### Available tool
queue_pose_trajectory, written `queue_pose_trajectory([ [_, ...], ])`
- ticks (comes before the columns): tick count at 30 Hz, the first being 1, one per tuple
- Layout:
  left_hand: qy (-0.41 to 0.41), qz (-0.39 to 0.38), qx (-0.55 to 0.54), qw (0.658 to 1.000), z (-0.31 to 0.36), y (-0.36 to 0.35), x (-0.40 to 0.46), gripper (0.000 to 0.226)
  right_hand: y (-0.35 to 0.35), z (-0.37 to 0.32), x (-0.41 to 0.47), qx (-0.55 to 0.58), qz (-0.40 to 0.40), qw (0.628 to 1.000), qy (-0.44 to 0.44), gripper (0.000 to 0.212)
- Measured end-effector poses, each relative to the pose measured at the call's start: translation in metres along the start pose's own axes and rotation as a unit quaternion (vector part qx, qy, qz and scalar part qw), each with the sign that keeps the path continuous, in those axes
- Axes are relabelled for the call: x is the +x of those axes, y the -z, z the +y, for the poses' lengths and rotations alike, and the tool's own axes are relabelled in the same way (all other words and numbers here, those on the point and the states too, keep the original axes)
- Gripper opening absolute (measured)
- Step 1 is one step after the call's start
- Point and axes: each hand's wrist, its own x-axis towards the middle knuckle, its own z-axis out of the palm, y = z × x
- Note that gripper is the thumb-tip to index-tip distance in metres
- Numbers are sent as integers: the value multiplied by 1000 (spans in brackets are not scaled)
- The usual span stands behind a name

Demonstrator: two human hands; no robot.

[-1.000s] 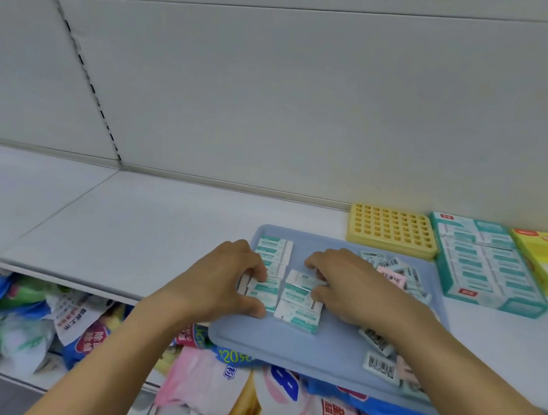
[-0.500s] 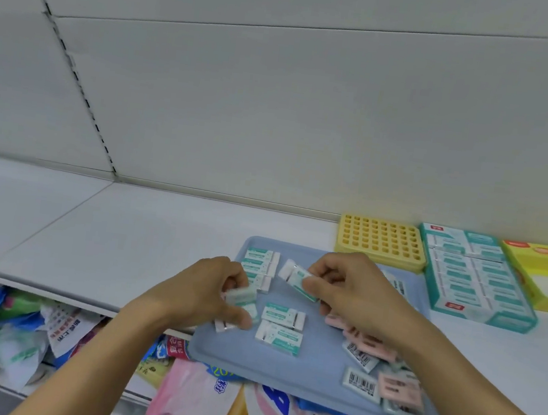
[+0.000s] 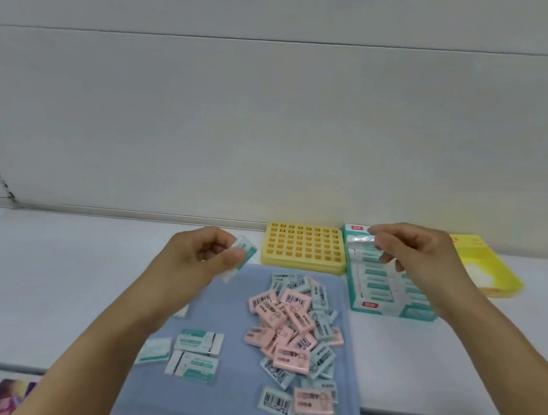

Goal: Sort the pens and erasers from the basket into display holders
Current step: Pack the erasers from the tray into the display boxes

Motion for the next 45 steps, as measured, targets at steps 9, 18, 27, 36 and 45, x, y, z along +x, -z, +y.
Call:
queue_pose_trajectory([
  [9, 23, -58, -161, 985, 12, -56, 20, 32, 18, 46, 17, -284, -23, 958, 40, 32],
  [18, 64, -57, -231, 969, 7, -69, 25, 28, 8, 51, 27, -396, 15, 916, 67, 14],
  [27, 78, -66, -209, 973, 11, -87, 33, 27, 1, 19, 9, -342, -59, 905, 245, 47],
  [36, 9, -90, -96, 991, 30, -132, 48, 26, 20, 6, -4, -340, -94, 892, 285, 28],
  [45, -218, -183, 458, 842, 14, -167, 57, 48, 53, 35, 20, -523, -70, 847, 66, 33],
])
